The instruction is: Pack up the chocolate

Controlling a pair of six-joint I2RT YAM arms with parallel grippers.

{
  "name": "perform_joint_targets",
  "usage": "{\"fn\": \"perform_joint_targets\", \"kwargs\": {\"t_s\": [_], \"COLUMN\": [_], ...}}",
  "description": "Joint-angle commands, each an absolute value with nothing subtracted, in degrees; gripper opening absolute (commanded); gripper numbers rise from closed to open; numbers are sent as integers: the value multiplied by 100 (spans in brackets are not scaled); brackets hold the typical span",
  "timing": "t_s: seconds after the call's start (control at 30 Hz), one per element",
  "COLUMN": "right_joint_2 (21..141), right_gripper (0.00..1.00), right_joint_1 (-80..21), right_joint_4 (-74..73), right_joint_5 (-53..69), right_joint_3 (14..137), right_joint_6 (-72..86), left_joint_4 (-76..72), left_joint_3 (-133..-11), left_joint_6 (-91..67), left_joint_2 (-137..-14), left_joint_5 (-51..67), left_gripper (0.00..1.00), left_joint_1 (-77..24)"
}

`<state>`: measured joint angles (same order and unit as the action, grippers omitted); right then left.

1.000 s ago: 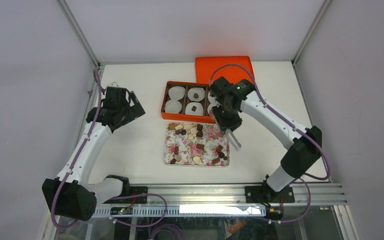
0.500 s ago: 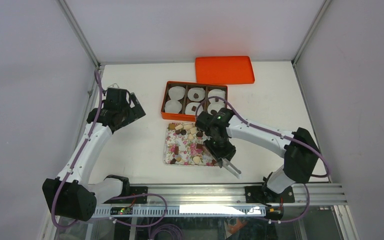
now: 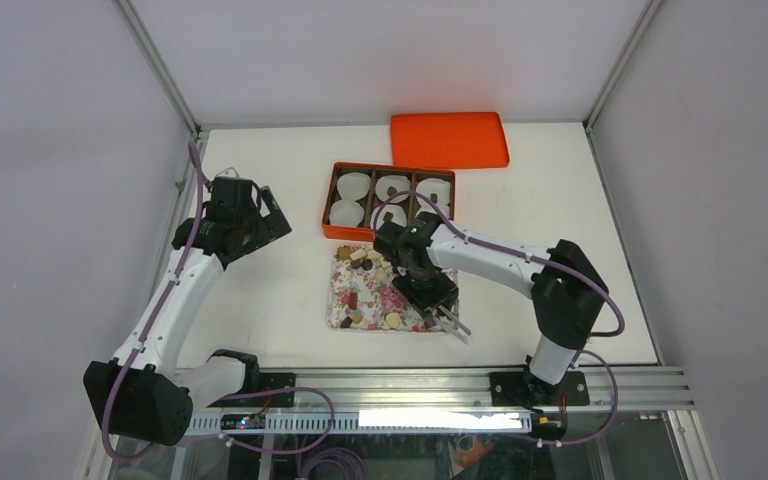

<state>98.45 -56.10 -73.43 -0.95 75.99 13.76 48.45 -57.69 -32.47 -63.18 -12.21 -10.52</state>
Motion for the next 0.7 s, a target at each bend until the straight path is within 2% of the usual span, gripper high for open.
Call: {"fn": "perform_joint_targets", "kwargs": {"t_s": [0.0,0.1,0.37,0.67], "right_joint_2": [9980,10042,9991,9965], "right_gripper": [48,45,1,0], "right_joint_1": [-5644,-5643,-5643,-5519], "right_joint_4": [-7257,-7242,-7378,-7670], "right_joint_5": [-230,-178,-117,253], "right_joint_3": [7940,7981,8118,9163], "right_joint_6": [1165,1082,1004,1132], "left_joint_4": [4693,4702,4711,4711], "left_joint_3": [-5797,-5796,-5814,-5836], "left_joint_6": [-3186,-3190,-3226,-3336], "left_joint_2": [-6154,-6148,-6195,-6172], "left_joint_5": [-1114,-1138,-1131,-1144], "left_gripper": [99,99,99,99], "left_joint_1": [-1081,-1081,-1082,-1081]}}
